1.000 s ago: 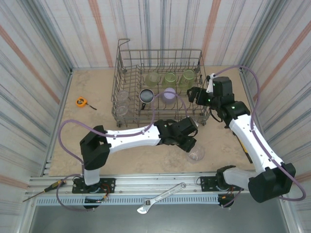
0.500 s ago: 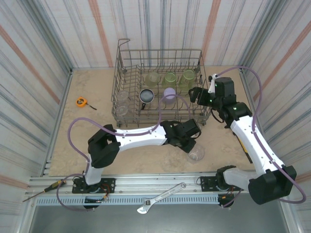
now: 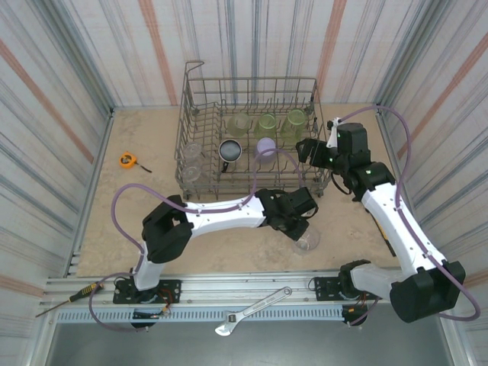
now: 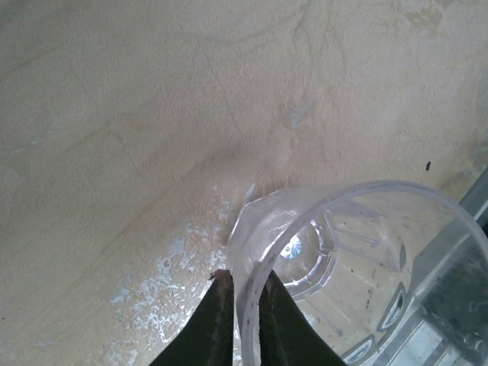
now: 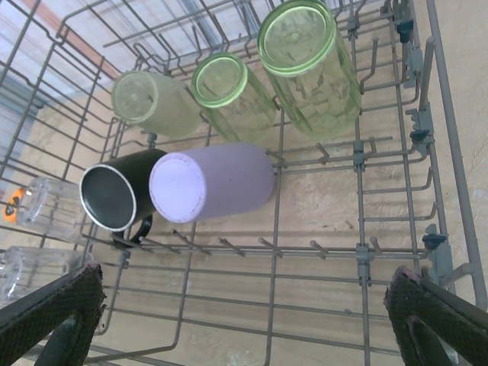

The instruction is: Load the cups into the dish rack

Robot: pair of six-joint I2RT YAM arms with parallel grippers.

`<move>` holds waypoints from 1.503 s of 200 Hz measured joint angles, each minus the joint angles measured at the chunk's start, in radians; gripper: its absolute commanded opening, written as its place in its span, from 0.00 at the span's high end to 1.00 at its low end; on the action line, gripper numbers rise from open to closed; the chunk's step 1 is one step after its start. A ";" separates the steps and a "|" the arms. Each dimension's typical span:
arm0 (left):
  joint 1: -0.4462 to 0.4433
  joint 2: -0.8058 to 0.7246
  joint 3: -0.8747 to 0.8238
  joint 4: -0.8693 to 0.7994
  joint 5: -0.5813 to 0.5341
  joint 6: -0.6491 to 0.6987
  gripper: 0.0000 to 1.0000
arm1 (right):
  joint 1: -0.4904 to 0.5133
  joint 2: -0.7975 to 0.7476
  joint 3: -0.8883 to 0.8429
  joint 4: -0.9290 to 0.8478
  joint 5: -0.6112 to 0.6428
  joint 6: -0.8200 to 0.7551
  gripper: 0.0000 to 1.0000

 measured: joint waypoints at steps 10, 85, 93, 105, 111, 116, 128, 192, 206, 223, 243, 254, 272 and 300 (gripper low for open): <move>0.000 0.002 0.002 -0.004 -0.003 0.001 0.95 | -0.001 -0.005 -0.003 0.000 0.000 0.000 0.01; -0.002 0.008 0.020 -0.037 -0.018 0.005 1.00 | -0.016 -0.031 -0.010 0.000 0.000 0.003 0.01; -0.002 0.006 0.020 -0.039 -0.023 0.008 1.00 | -0.018 -0.032 -0.010 0.000 0.000 0.003 0.01; -0.002 0.003 0.020 -0.046 -0.034 0.009 1.00 | -0.021 -0.033 -0.013 0.000 0.000 0.003 0.01; -0.002 0.001 0.020 -0.050 -0.037 0.009 1.00 | -0.022 -0.035 -0.017 0.001 0.000 0.003 0.01; -0.002 -0.002 0.020 -0.054 -0.039 0.009 1.00 | -0.024 -0.037 -0.019 0.000 0.000 0.003 0.01; -0.002 -0.009 0.024 -0.065 -0.044 0.012 1.00 | -0.028 -0.041 -0.025 0.000 -0.002 0.003 0.01; 0.007 -0.087 0.069 -0.085 -0.047 0.015 1.00 | -0.053 -0.044 -0.031 0.008 -0.027 0.003 0.01; 0.014 -0.115 0.070 -0.086 -0.045 0.015 1.00 | -0.055 -0.042 -0.031 0.008 -0.030 0.003 0.01; 0.028 -0.148 0.070 -0.085 -0.043 0.015 1.00 | -0.055 -0.036 -0.031 0.008 -0.031 0.003 0.01; 0.048 -0.184 0.070 -0.085 -0.039 0.015 1.00 | -0.055 -0.029 -0.031 0.010 -0.040 0.003 0.01; 0.060 -0.201 0.070 -0.085 -0.035 0.015 1.00 | -0.055 -0.028 -0.031 0.011 -0.047 0.004 0.01; 0.077 -0.221 0.070 -0.085 -0.028 0.015 1.00 | -0.055 -0.027 -0.031 0.015 -0.053 0.015 0.01; 0.101 -0.251 0.070 -0.086 -0.027 0.015 1.00 | -0.055 -0.027 -0.031 0.017 -0.053 0.022 0.01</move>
